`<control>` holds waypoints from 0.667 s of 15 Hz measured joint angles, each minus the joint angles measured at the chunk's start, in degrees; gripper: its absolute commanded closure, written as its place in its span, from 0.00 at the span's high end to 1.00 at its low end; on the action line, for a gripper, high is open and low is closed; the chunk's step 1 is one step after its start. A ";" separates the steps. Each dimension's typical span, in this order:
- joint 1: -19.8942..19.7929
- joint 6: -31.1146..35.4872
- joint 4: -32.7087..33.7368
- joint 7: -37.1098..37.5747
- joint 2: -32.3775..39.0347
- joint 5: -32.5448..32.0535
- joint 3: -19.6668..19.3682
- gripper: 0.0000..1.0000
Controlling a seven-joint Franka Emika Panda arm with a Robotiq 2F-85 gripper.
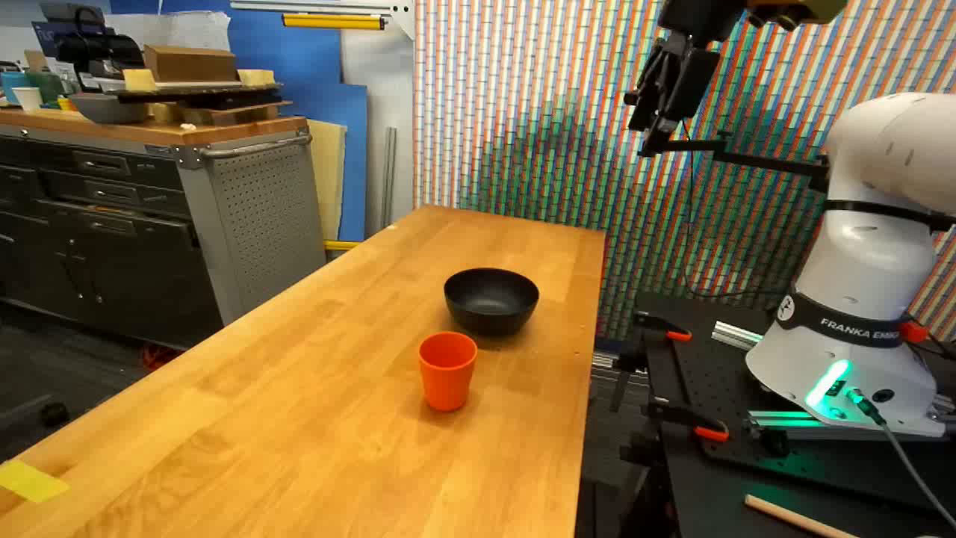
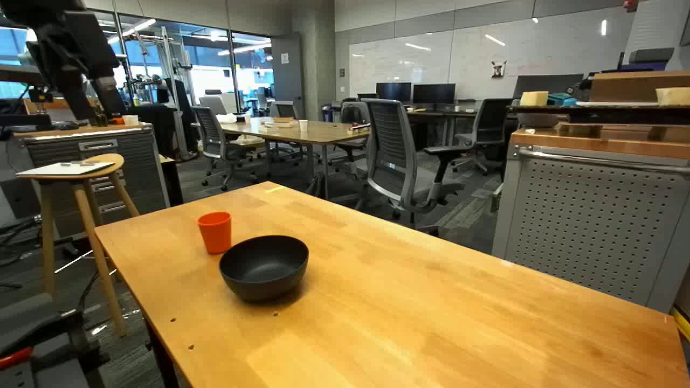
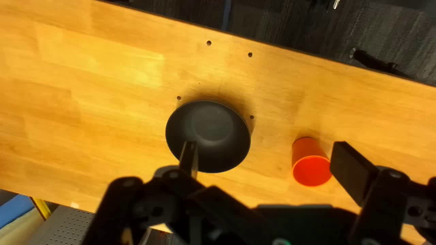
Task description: Put the cup in the bowl
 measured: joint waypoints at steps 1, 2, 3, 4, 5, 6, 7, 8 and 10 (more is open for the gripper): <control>0.00 0.00 0.04 0.00 0.00 0.00 0.00 1.00; 0.00 0.00 0.07 0.00 0.00 0.00 0.00 1.00; 0.00 0.00 0.07 0.00 0.00 0.00 0.00 1.00; 0.00 0.00 0.07 0.00 0.00 0.00 0.00 1.00; -0.01 0.00 0.14 0.11 0.23 0.00 0.00 1.00; -0.15 0.08 0.33 0.83 0.97 -0.01 0.01 1.00; -0.55 0.97 0.63 2.11 2.70 -0.03 0.12 1.00; -1.13 2.45 0.99 3.45 5.23 -0.09 0.44 1.00; -2.24 6.11 1.71 5.96 11.77 -0.09 1.01 1.00</control>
